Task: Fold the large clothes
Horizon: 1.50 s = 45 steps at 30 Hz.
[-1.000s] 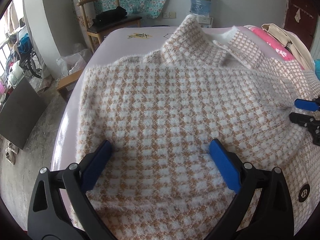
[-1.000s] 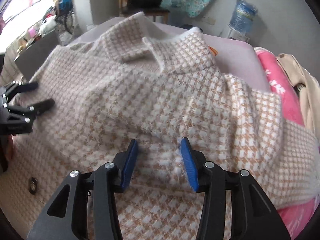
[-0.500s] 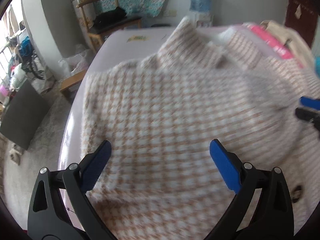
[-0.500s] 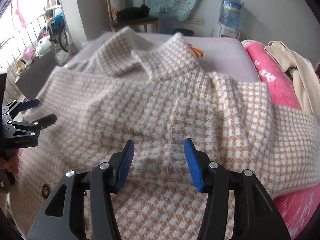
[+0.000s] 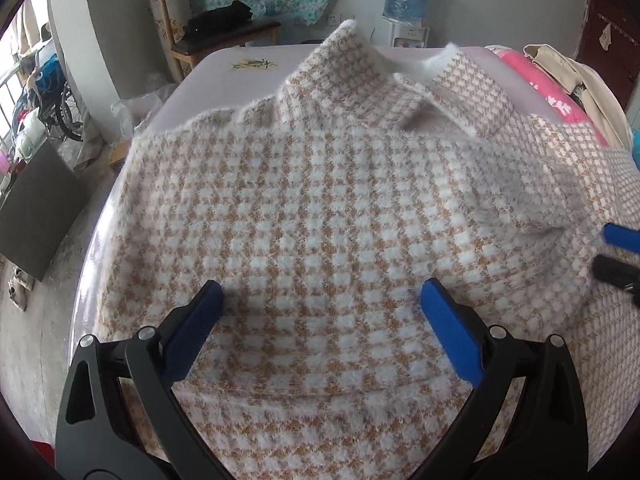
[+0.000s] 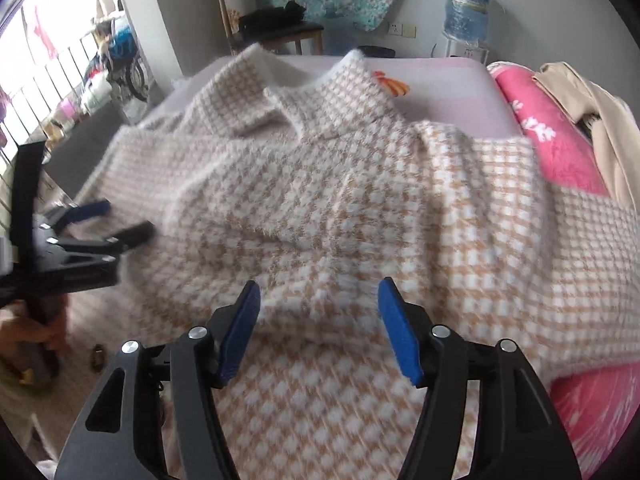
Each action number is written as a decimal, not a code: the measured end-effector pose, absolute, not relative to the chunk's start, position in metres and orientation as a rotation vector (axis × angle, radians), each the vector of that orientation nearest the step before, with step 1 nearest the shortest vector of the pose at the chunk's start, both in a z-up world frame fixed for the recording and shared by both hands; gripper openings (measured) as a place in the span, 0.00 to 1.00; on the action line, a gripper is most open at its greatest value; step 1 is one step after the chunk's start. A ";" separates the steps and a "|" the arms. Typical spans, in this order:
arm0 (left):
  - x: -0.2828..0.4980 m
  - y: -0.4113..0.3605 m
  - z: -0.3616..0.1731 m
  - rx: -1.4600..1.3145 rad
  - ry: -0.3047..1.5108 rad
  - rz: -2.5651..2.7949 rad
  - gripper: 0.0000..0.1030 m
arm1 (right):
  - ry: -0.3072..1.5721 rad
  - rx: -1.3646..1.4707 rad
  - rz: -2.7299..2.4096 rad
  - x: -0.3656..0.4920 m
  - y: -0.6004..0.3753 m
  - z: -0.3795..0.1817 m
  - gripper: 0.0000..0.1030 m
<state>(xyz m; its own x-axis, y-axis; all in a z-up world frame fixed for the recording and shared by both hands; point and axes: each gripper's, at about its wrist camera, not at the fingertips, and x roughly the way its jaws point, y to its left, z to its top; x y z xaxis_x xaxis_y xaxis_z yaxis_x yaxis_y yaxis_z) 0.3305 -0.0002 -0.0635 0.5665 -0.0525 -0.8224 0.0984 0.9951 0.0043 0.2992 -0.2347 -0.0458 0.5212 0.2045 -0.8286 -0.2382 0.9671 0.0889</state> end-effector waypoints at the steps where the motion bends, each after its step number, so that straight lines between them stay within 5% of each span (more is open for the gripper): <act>1: 0.330 -0.001 -0.064 0.051 0.965 -0.088 0.94 | 0.983 -0.023 0.264 0.296 -0.241 -0.040 0.66; 15: 0.326 0.001 -0.065 0.053 0.946 -0.083 0.94 | 0.967 0.275 -0.220 0.271 -0.484 0.025 0.73; 27: 0.322 0.002 -0.066 0.051 0.941 -0.084 0.94 | 0.961 0.747 -0.521 0.253 -0.649 -0.021 0.73; 39: 0.323 0.001 -0.066 0.050 0.938 -0.082 0.94 | 0.930 0.898 -0.603 0.264 -0.687 -0.061 0.51; 45: 0.322 0.001 -0.066 0.049 0.936 -0.082 0.94 | 0.899 0.839 -0.614 0.268 -0.679 -0.048 0.27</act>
<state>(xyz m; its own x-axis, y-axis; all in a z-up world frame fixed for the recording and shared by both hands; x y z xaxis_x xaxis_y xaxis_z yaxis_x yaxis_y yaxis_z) 0.3218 0.0014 -0.0664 0.5900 -0.0491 -0.8059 0.0918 0.9958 0.0065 0.2681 -0.6786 -0.0480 0.4952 -0.1168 -0.8609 0.7593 0.5397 0.3636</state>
